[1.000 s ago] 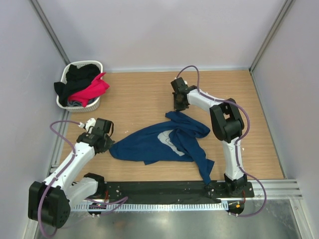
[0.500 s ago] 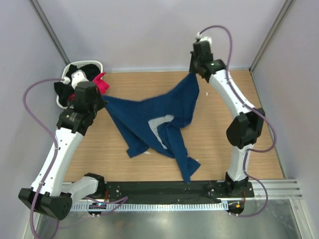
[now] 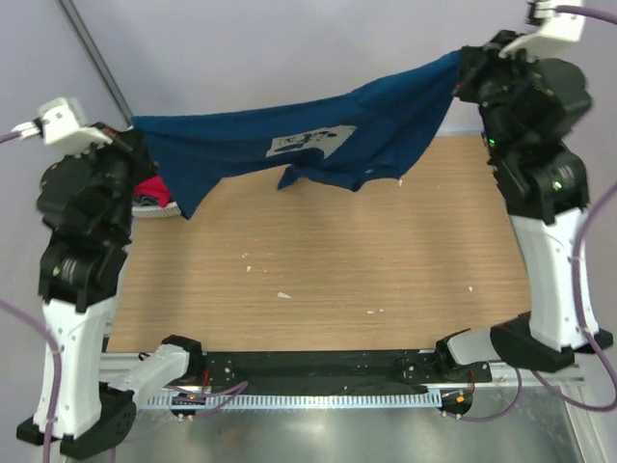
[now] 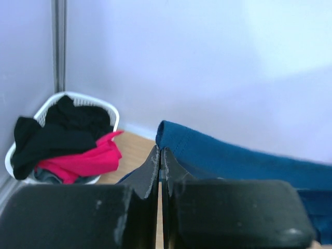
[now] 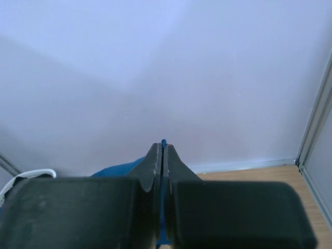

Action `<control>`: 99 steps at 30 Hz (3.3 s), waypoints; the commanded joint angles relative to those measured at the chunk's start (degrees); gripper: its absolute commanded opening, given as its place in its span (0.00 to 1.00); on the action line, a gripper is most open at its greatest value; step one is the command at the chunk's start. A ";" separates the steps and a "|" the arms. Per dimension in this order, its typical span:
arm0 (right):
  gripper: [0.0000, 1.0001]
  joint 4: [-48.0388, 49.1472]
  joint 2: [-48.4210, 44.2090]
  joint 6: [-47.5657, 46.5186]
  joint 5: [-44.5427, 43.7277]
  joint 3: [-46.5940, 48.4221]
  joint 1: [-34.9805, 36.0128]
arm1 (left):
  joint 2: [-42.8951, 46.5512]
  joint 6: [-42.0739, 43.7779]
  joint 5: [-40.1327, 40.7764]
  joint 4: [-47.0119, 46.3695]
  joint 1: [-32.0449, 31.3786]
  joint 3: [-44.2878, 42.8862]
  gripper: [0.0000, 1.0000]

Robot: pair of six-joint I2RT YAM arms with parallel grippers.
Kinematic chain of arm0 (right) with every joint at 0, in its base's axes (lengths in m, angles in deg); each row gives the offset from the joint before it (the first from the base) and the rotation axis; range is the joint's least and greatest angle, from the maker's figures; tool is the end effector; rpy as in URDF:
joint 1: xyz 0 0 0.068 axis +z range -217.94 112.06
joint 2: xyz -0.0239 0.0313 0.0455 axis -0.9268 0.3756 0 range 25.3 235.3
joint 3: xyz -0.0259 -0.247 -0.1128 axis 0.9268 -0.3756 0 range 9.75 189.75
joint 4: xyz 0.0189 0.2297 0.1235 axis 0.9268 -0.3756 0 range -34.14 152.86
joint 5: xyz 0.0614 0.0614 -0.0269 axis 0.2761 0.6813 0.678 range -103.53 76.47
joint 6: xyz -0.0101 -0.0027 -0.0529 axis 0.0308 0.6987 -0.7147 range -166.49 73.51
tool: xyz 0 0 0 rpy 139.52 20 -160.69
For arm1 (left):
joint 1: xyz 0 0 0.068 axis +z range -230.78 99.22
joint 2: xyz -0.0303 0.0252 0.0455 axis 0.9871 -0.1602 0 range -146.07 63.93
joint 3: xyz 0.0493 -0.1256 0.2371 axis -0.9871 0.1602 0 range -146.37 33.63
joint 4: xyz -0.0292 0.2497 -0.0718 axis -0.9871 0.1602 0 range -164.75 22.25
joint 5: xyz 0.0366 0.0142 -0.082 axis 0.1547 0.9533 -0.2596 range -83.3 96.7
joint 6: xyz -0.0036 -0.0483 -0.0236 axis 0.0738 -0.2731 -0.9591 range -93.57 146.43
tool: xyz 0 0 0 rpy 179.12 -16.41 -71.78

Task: Fold and stack the t-shirts
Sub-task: Flatten the tshirt out

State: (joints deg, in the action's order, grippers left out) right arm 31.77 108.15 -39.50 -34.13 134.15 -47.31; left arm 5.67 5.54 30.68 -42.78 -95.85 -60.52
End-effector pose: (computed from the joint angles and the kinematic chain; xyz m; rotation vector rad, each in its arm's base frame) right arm 0.2255 0.0716 0.6024 0.1344 1.3953 0.1510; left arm 0.1493 -0.0251 0.5375 -0.4096 1.4545 -0.1893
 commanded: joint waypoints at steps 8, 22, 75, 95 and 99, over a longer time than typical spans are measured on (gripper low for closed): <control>0.01 -8.97 -15.44 -3.90 4.69 5.31 -0.06 | 15.28 2.87 -1.75 5.72 0.31 -12.25 0.00; 0.01 -13.65 -11.22 -12.68 -14.72 9.47 -0.06 | 3.95 -1.35 -2.55 7.26 0.39 -13.89 0.00; 0.06 24.25 57.95 -15.16 2.14 0.05 -15.00 | -74.81 0.85 -11.77 -30.13 8.21 -12.72 0.05; 1.00 2.70 13.50 17.09 16.47 -44.79 -10.35 | -31.51 -15.22 -11.26 -7.90 -5.48 18.37 1.00; 0.99 4.11 4.37 23.24 13.76 -58.99 -8.58 | -22.53 -23.83 -6.49 -4.28 -9.54 30.67 0.99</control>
State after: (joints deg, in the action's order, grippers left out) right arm 37.17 114.55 -23.68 -19.37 82.26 -56.52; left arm -20.19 -10.28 18.64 -53.93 -105.08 -36.70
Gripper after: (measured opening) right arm 0.994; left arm 0.991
